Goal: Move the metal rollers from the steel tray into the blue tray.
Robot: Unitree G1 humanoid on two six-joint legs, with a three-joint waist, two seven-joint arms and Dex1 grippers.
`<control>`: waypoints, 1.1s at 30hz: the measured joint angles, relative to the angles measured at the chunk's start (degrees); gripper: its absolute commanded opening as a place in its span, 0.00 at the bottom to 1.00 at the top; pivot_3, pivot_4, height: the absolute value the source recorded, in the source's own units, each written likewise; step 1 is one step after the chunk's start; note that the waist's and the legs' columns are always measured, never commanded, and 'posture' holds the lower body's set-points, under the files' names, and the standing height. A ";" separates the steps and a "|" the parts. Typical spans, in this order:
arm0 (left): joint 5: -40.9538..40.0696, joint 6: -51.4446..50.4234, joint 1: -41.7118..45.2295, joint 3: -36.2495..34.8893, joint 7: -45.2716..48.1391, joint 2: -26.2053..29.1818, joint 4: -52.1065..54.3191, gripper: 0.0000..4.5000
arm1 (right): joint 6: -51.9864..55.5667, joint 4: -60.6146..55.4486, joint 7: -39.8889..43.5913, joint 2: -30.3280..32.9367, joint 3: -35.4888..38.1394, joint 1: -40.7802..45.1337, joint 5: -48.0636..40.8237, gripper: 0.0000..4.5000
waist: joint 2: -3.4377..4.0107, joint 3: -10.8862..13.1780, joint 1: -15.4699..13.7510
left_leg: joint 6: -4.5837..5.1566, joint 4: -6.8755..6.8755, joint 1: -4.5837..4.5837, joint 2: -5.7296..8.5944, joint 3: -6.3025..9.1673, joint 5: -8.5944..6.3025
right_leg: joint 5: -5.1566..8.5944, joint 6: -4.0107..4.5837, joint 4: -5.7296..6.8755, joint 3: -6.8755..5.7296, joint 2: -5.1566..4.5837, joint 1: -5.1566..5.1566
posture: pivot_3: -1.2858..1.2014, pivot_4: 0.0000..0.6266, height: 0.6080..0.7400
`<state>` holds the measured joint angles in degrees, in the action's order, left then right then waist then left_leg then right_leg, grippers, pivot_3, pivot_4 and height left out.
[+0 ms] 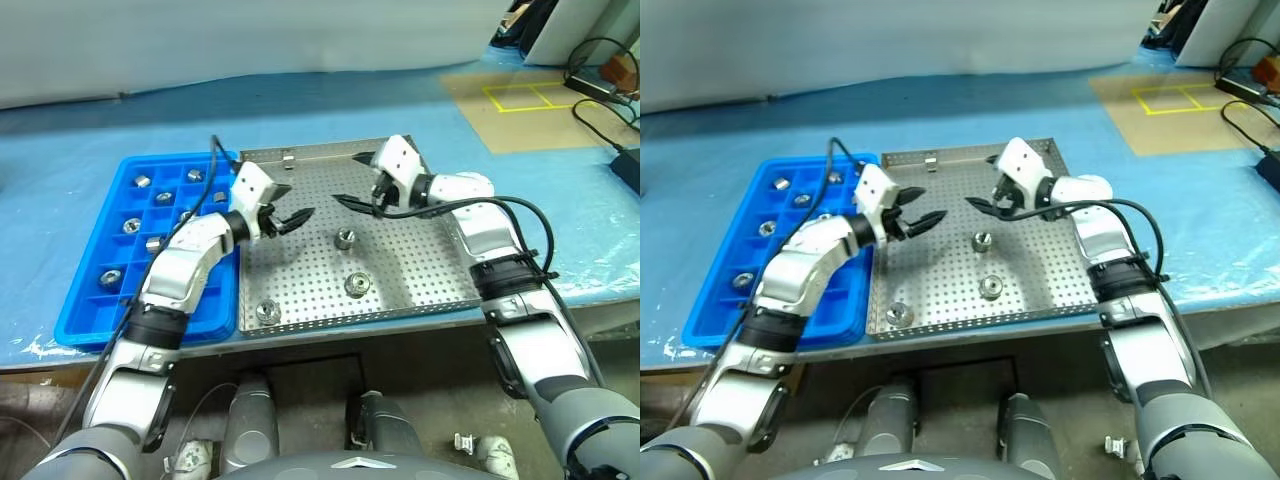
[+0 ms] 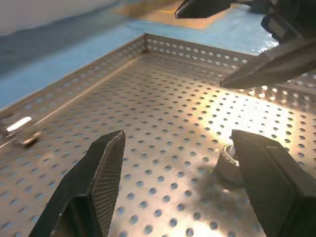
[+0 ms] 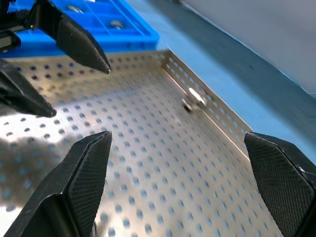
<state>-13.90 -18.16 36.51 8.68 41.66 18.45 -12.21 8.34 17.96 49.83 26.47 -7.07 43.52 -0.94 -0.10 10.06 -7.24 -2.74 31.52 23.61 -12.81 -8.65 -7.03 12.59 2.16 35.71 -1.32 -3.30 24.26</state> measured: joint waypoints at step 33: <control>10.34 14.06 10.18 2.59 5.47 -8.71 -35.18 0.80 | 14.16 -22.67 -9.59 4.39 1.98 -16.05 0.35 1.00 | 0.01 0.00 4.98 | 0.41 0.10 -0.49 0.05 -0.25 -0.24 | 0.03 0.09 -0.13 0.29 -0.04 -0.42 | 0.42 0.24 1.00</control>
<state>-3.56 -4.09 46.69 11.26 47.13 9.74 -47.39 22.50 -4.71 40.24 30.86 -5.09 27.47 -0.58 -0.09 10.06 -2.26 -2.33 31.62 23.11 -12.76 -8.90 -7.27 12.62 2.25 35.59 -1.03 -3.33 23.83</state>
